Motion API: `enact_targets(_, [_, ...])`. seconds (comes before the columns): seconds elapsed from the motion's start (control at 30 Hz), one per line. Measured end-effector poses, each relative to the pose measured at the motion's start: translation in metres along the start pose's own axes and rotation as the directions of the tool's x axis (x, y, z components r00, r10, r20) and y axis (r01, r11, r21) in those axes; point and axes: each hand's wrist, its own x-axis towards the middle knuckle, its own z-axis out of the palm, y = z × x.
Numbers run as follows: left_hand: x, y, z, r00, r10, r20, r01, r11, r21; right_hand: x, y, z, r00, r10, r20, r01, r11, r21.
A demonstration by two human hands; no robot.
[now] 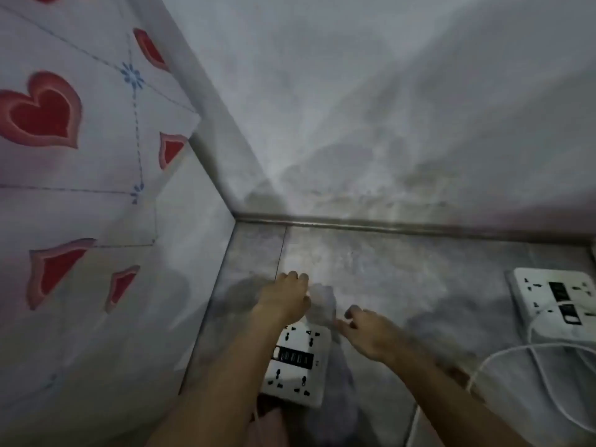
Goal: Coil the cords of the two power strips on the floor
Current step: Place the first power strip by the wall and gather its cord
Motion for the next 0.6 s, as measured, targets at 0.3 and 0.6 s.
enact_targets(0.3, [0.019, -0.022, 0.069, 0.979, -0.114, 0.170, 0.105, 0.993, 0.059, 0.004, -0.001, 0.083, 0.966, 0.030, 0.256, -0.113, 0.942, 0.316])
enact_targets(0.6, [0.015, -0.050, 0.091, 0.962, -0.218, 0.163, 0.257, 0.922, -0.288, 0.009, -0.003, 0.109, 0.952, 0.166, 0.256, -0.292, 0.744, 0.602])
